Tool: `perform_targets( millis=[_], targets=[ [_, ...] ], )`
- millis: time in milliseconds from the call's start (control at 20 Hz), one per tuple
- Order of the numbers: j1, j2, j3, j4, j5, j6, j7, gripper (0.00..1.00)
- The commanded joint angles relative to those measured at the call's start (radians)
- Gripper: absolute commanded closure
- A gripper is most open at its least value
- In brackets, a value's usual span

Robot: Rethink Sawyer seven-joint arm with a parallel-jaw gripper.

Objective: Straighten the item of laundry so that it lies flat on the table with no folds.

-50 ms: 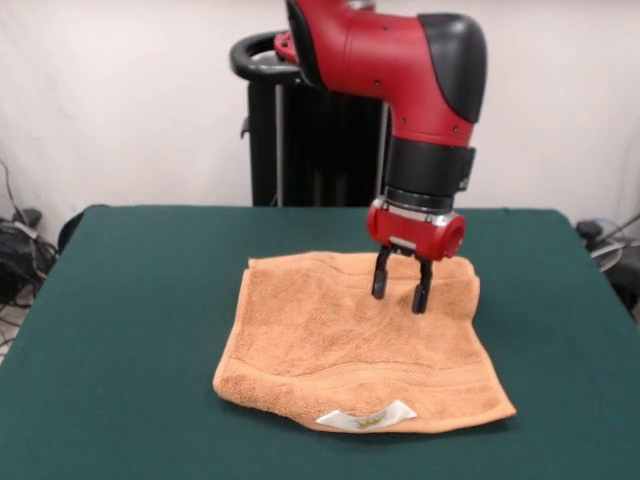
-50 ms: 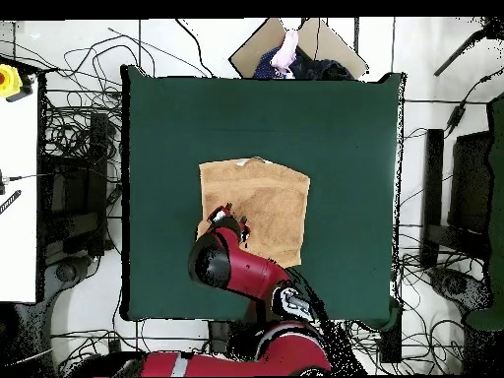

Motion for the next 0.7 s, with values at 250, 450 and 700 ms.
perform_targets(
  millis=[250, 450, 700],
  targets=[
    [0.049, -0.055, -0.004, 0.079, 0.11, 0.009, 0.265, 0.0],
    [-0.089, -0.131, 0.134, 0.108, -0.039, -0.006, 0.253, 0.0],
    [-0.2, -0.206, 0.218, 0.125, -0.141, 0.012, 0.224, 0.0]
  ],
)
